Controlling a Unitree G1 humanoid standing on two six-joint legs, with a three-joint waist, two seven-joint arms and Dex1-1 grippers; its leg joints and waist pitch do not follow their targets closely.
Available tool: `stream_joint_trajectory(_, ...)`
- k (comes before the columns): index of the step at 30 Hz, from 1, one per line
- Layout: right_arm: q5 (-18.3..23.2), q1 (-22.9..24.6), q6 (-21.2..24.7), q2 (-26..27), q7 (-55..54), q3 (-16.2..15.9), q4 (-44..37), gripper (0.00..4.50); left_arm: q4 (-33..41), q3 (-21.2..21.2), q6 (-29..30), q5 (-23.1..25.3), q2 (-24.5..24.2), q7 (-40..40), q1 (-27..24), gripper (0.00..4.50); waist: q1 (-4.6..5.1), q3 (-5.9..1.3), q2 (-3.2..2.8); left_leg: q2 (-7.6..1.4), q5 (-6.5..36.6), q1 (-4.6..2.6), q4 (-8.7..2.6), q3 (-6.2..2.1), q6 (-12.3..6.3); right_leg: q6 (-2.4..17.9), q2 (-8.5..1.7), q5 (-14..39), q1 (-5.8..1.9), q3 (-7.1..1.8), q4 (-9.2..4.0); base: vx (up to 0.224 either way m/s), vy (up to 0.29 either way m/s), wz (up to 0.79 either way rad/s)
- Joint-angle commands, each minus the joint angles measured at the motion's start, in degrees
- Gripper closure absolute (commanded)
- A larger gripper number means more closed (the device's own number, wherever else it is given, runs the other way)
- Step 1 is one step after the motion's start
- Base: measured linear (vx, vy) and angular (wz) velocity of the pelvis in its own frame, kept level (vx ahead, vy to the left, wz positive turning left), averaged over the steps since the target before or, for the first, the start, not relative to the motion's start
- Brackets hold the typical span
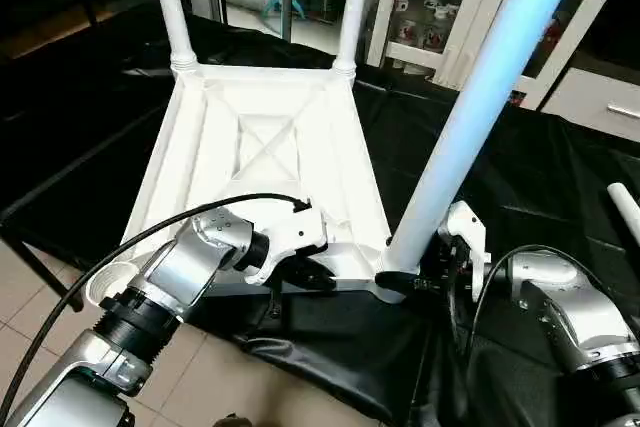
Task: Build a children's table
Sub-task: Rotate leg to tighten
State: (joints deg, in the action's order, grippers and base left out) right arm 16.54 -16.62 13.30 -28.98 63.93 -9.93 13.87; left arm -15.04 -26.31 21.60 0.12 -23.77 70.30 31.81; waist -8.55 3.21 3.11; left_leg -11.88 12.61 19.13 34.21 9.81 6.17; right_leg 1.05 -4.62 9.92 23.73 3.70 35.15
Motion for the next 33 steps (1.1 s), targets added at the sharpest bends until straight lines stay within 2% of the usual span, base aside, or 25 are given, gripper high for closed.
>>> stream_joint_trajectory(1, -0.39, -0.47, -0.41, -0.49, 1.54, -0.98, -0.45, 1.68, 0.34, -2.02, -0.17, -0.05, 1.01, 0.93, -0.33, 4.50, 0.38, -3.70, -0.26, -1.23, 6.02, 0.30, -4.21, 0.10, -2.85, 12.97, -3.37, 7.33, -3.49, -2.50, -3.22, 0.000, 0.000, 0.00)
stream_joint_trajectory(5, -0.63, -0.38, -0.86, -0.56, 1.73, -1.10, -0.20, 1.83, 0.25, -2.10, -0.15, -0.02, 0.95, 1.00, -0.34, 4.50, 0.37, -3.77, -0.28, -1.21, 5.71, 0.28, -4.16, 0.08, -2.82, 13.01, -3.32, 6.93, -3.51, -2.49, -3.15, 0.000, 0.000, 0.00)
stream_joint_trajectory(13, -1.43, -0.31, -1.58, -0.04, 1.06, -1.15, 1.42, 1.85, 0.11, -2.14, 0.08, 0.02, 0.98, 1.04, -0.42, 4.50, 0.35, -3.80, -0.25, -1.22, 5.34, 0.28, -4.12, 0.09, -3.02, 13.27, -3.34, 6.51, -3.54, -2.47, -3.07, 0.000, 0.000, 0.00)
stream_joint_trajectory(15, -1.83, -1.01, -1.42, 1.73, -2.74, 0.18, 3.70, 1.86, -0.37, -1.52, 0.51, -0.21, 1.57, 0.16, -0.35, 4.50, 0.52, -3.75, -0.27, -1.14, 5.61, 0.32, -4.14, 0.13, -2.89, 13.32, -3.30, 7.05, -3.41, -2.43, -3.13, 0.000, 0.000, 0.00)
stream_joint_trajectory(16, -2.34, -2.72, 0.31, 6.52, -13.04, 3.47, 8.51, 1.86, -2.55, 0.47, 1.01, -0.55, 3.84, -3.48, 0.32, 4.50, 0.72, -3.54, -0.35, -1.11, 6.79, 0.42, -4.33, 0.11, -2.37, 12.94, -3.37, 9.06, -3.40, -2.43, -3.46, 0.000, 0.000, 0.00)
stream_joint_trajectory(17, -2.34, -2.72, 0.31, 6.52, -13.04, 3.47, 8.51, 1.86, -2.55, 0.47, 1.01, -0.55, 3.84, -3.48, 0.32, 4.50, 0.98, -3.38, -0.47, -1.05, 8.09, 0.32, -4.43, 0.17, -1.89, 12.65, -3.37, 11.12, -3.10, -2.43, -3.74, 0.000, 0.000, 0.00)
stream_joint_trajectory(18, -2.34, -2.72, 0.31, 6.52, -13.04, 3.47, 8.51, 1.86, -2.55, 0.47, 1.01, -0.55, 3.84, -3.48, 0.32, 4.50, 1.16, -3.50, -0.23, -1.01, 9.72, 0.39, -4.64, -0.18, -0.65, 11.05, -3.64, 15.53, -3.65, -2.24, -4.15, 0.000, 0.000, 0.00)
stream_joint_trajectory(19, -2.50, -3.29, 1.23, 8.43, -17.03, 4.52, 10.13, 1.86, -3.76, 1.29, 1.22, -0.51, 4.96, -5.39, 0.77, 4.50, 1.30, -3.56, -0.19, -1.02, 9.99, 0.49, -4.64, -0.29, -0.29, 10.40, -3.67, 16.59, -3.75, -2.25, -4.16, 0.000, 0.000, 0.00)
stream_joint_trajectory(20, -2.67, -3.56, 1.82, 9.76, -19.81, 5.10, 11.02, 1.86, -4.87, 1.86, 1.30, -0.29, 5.87, -7.12, 1.23, 4.50, 1.73, -3.37, -0.21, -1.02, 10.82, 0.29, -4.73, -0.22, -0.19, 9.74, -3.52, 17.71, -3.30, -2.34, -4.48, 0.000, 0.000, 0.00)
stream_joint_trajectory(22, -3.29, -4.37, 3.15, 13.45, -27.66, 6.56, 13.48, 1.86, -8.00, 3.34, 1.61, 0.33, 8.43, -12.01, 2.70, 4.50, 2.54, -3.39, -0.19, -0.81, 12.19, 0.38, -4.86, -0.43, 0.43, 8.13, -3.48, 21.44, -3.31, -2.20, -4.93, 0.000, 0.000, 0.00)
stream_joint_trajectory(23, -3.57, -4.69, 3.38, 14.69, -30.41, 7.03, 14.40, 1.86, -9.06, 3.82, 1.71, 0.56, 9.32, -13.75, 3.24, 4.50, 2.70, -3.32, -0.30, -0.71, 12.46, 0.30, -4.79, -0.35, 0.60, 7.83, -3.45, 22.33, -2.99, -2.24, -5.10, 0.000, 0.000, 0.00)
stream_joint_trajectory(24, -4.67, -5.83, 3.67, 18.02, -38.16, 8.08, 17.44, 1.86, -12.00, 5.04, 1.76, 1.41, 11.95, -19.10, 4.93, 4.50, 2.95, -3.34, -0.05, -0.69, 13.39, 0.16, -4.80, -0.46, 0.77, 7.07, -3.53, 24.50, -2.98, -2.11, -5.36, 0.000, 0.000, 0.00)
stream_joint_trajectory(26, -5.16, -6.30, 3.72, 19.13, -40.85, 8.34, 18.63, 1.86, -13.04, 5.43, 1.69, 1.80, 12.93, -21.17, 5.57, 4.50, 3.26, -3.34, -0.18, -0.57, 13.53, 0.26, -4.86, -0.65, 1.04, 5.56, -3.58, 27.16, -2.93, -1.99, -5.67, 0.000, 0.000, 0.00)
stream_joint_trajectory(27, -6.17, -7.01, 3.40, 20.55, -44.52, 8.39, 20.21, 1.86, -14.36, 6.28, 2.41, 2.00, 14.57, -24.29, 6.51, 4.50, 3.25, -3.39, -0.19, -0.60, 13.41, 0.35, -4.90, -0.70, 0.83, 5.30, -3.61, 27.10, -3.02, -1.98, -5.70, 0.000, 0.000, 0.00)
stream_joint_trajectory(29, -7.60, -8.47, 2.70, 23.03, -50.44, 9.04, 23.18, 1.86, -16.74, 7.81, 3.15, 2.52, 17.23, -29.49, 8.05, 4.50, 3.40, -3.32, -0.22, -0.58, 13.29, 0.21, -4.86, -0.55, 0.74, 5.30, -3.37, 25.75, -2.63, -2.03, -5.73, 0.000, 0.000, 0.00)
stream_joint_trajectory(30, -7.80, -8.76, 2.59, 23.51, -51.63, 9.19, 23.73, 1.86, -17.19, 8.10, 3.25, 2.64, 17.73, -30.58, 8.35, 4.50, 3.49, -3.44, -0.12, -0.51, 12.98, 0.27, -4.85, -0.55, 1.02, 5.41, -3.35, 25.37, -2.65, -2.02, -5.57, 0.000, 0.000, 0.00)
stream_joint_trajectory(31, -8.00, -10.03, 2.10, 25.39, -55.80, 9.88, 26.08, 1.86, -19.05, 9.00, 3.08, 3.29, 19.55, -34.75, 9.48, 4.50, 3.36, -3.46, -0.19, -0.51, 12.78, 0.24, -4.88, -0.59, 1.00, 5.31, -3.35, 25.09, -2.76, -1.99, -5.56, 0.000, 0.000, 0.00)
stream_joint_trajectory(33, -7.98, -10.83, 1.83, 26.55, -58.29, 10.37, 27.52, 1.86, -20.21, 9.51, 2.81, 3.76, 20.61, -37.30, 10.16, 4.50, 3.41, -3.55, -0.35, -0.50, 13.00, 0.24, -4.86, -0.48, 0.76, 5.52, -3.32, 23.28, -2.61, -2.10, -5.51, 0.000, 0.000, 0.00)
